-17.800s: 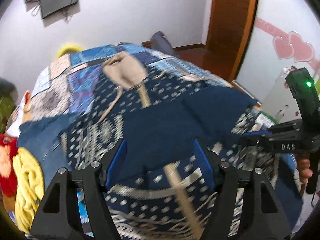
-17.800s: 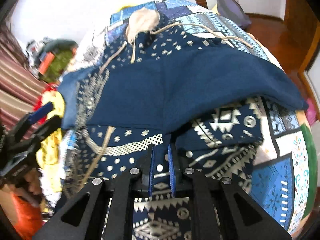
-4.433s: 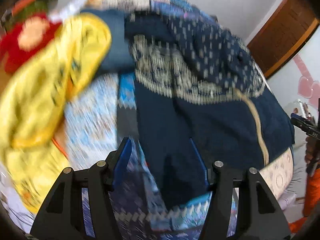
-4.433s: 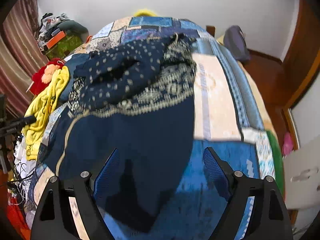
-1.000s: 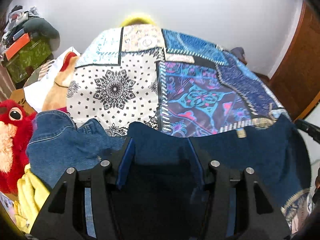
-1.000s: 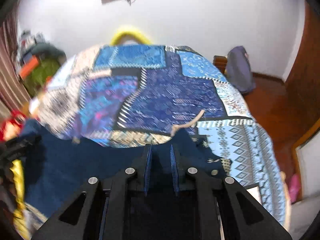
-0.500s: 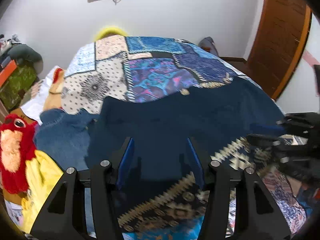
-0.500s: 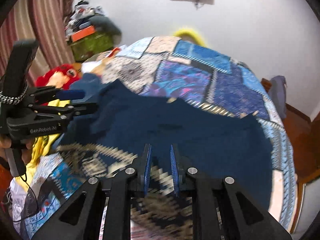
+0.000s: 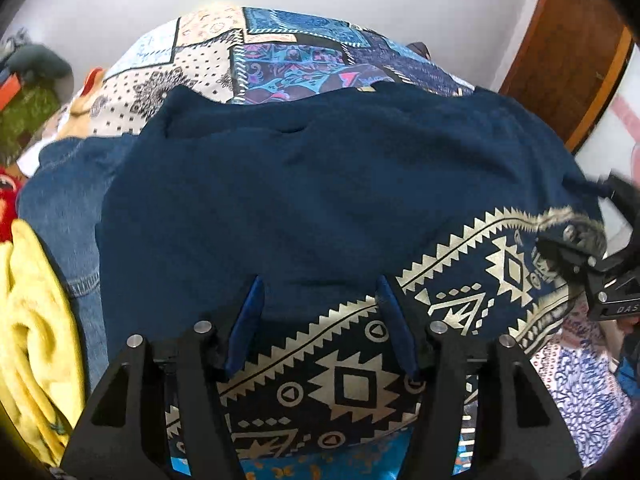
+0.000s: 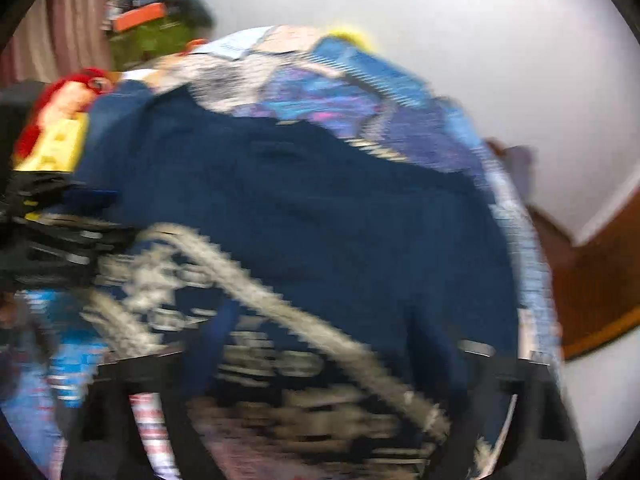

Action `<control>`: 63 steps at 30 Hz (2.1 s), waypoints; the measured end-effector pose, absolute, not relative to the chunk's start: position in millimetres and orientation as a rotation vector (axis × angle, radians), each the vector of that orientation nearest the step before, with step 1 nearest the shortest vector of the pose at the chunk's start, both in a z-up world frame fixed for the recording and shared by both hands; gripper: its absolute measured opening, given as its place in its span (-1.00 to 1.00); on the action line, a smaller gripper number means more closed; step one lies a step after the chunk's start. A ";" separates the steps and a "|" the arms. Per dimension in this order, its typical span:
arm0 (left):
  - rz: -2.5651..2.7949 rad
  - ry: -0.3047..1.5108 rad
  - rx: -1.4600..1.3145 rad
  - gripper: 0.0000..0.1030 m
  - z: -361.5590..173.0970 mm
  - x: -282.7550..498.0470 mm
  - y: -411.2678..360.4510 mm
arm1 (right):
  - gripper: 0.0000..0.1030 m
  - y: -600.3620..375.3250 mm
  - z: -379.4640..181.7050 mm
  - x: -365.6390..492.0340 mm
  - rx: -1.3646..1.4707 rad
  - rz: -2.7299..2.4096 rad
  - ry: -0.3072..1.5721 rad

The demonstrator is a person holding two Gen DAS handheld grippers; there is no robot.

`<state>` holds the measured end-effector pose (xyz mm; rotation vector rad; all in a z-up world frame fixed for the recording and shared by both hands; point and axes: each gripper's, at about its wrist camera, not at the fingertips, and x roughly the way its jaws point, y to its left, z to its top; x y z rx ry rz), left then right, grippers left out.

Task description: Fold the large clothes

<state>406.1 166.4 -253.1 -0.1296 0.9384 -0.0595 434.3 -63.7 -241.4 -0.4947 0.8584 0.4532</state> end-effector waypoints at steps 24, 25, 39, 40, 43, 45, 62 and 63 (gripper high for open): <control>0.134 0.889 -0.475 0.14 -242.6 295.9 263.4 | 0.88 -147.1 -192.5 404.6 -0.295 0.370 0.844; 0.111 0.896 -0.505 0.14 -245.6 292.9 261.2 | 0.88 -143.5 -189.3 402.0 -0.291 0.382 0.835; -0.170 0.862 -0.962 0.15 -302.9 326.4 244.3 | 0.91 -89.9 -248.9 420.0 -0.247 0.493 1.008; -0.167 0.852 -0.990 0.15 -309.3 330.7 248.9 | 0.92 -90.5 -248.9 420.2 -0.247 0.496 1.003; -0.174 0.827 -1.059 0.15 -323.9 340.0 257.4 | 0.92 -92.2 -248.6 423.0 -0.249 0.514 1.010; -0.165 0.793 -1.073 0.14 -324.0 341.9 259.5 | 0.93 -94.3 -249.3 425.6 -0.232 0.519 1.014; 0.085 0.549 -0.577 -0.72 -188.3 364.6 223.3 | 0.93 -70.2 -203.4 440.8 -0.169 0.496 0.937; 0.084 0.532 -0.548 -0.72 -177.3 364.1 218.6 | 0.93 -64.6 -203.5 442.0 -0.169 0.491 0.933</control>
